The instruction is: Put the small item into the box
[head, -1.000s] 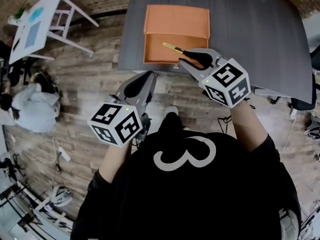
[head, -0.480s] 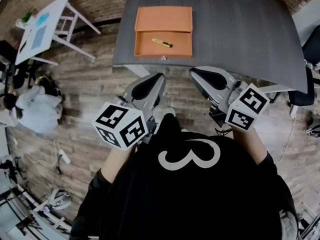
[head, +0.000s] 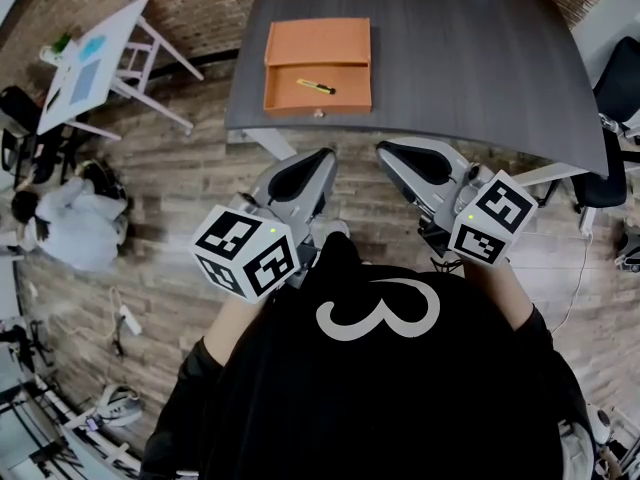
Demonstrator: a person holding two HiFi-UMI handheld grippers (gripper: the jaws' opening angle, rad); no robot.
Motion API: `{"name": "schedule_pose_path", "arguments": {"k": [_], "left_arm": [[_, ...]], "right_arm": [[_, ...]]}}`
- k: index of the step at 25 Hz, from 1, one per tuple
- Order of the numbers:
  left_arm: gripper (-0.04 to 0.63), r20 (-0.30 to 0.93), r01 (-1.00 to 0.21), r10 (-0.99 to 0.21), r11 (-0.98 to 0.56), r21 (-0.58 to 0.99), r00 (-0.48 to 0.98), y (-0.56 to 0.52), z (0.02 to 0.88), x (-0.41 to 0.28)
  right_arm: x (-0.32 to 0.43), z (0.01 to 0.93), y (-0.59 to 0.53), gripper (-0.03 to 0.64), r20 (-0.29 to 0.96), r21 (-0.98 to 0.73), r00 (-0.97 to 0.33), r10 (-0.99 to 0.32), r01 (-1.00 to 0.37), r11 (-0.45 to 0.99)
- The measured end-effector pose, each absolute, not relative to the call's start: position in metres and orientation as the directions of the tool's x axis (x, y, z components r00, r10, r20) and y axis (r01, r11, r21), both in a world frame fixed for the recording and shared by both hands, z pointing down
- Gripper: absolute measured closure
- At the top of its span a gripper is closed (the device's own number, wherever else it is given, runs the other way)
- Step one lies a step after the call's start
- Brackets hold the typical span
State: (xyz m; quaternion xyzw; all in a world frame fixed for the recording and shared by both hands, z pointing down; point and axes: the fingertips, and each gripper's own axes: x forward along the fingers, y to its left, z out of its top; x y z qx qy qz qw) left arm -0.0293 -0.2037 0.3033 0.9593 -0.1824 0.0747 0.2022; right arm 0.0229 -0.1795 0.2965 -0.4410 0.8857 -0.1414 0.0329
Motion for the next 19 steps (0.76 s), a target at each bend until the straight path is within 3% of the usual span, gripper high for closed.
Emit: {"name": "schedule_pose_path", "arguments": {"k": [19], "left_arm": [[0.581, 0.195, -0.386, -0.337, -0.859, 0.336, 0.921, -0.205, 0.291, -0.032]], "right_arm": [[0.017, 0.29, -0.183, 0.617, 0.079, -0.232, -0.619, -0.782, -0.774, 0.589]]}}
